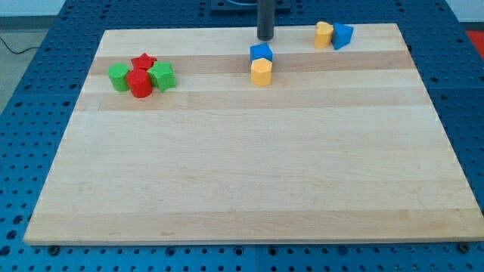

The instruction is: Push the yellow heart and blue triangle towards right

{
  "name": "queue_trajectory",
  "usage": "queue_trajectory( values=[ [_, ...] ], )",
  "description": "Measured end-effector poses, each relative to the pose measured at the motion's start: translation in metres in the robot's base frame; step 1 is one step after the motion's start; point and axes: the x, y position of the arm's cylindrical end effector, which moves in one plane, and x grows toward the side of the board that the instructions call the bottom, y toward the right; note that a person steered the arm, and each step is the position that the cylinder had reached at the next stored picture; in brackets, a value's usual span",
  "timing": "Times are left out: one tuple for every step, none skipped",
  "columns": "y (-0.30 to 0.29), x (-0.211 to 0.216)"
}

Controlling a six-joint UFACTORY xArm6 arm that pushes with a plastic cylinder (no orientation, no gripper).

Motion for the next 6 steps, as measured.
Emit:
queue_trajectory(
  values=[
    [0.026,0.002],
    [0.050,0.007],
    [0.073,0.008],
    [0.098,0.009],
    [0.107,0.010],
    [0.067,0.012]
  ],
)
